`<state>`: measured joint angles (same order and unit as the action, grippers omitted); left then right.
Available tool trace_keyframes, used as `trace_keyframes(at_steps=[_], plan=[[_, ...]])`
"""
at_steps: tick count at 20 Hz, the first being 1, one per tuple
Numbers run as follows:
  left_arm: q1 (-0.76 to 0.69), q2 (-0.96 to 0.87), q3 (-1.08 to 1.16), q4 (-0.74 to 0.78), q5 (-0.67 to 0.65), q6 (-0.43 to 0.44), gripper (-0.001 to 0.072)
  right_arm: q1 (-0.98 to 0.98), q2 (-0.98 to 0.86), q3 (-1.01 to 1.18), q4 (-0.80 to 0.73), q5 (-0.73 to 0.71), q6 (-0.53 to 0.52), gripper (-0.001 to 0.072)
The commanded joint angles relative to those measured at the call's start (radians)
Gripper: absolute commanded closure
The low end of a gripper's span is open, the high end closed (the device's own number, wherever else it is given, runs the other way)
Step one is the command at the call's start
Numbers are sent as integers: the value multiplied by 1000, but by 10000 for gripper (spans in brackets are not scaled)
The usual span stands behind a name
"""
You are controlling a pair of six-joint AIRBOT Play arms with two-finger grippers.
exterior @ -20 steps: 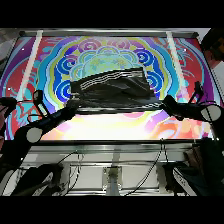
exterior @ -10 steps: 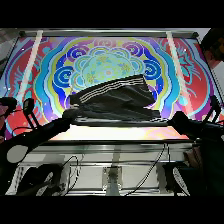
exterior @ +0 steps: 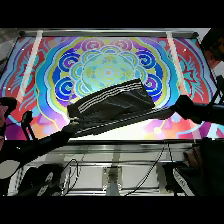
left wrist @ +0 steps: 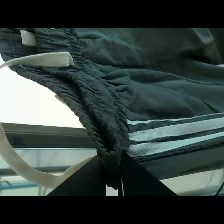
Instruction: Fold the clothes and pants, and hang the long-sleeved shirts on hangers.
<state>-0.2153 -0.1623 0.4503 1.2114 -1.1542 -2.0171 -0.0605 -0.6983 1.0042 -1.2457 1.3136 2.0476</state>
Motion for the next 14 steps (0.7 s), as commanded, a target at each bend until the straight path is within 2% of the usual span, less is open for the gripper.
trace_keyframes(at_steps=[1, 2, 4, 7, 14], plan=[[1, -14, 9, 118, 73, -57, 690, -1, -192, 159, -3, -35, -89, 707], [1, -39, 14, 157, 147, -88, 690, -1, -248, 192, 14, -36, -108, 708], [1, -115, 16, 169, 288, -94, 690, 17, -356, 250, 33, -60, -132, 708], [1, -271, 16, 167, 422, -94, 689, 71, -474, 318, 25, -126, -133, 708], [0, -574, 89, 90, 835, -101, 688, 153, -599, 377, 11, -256, -106, 709]])
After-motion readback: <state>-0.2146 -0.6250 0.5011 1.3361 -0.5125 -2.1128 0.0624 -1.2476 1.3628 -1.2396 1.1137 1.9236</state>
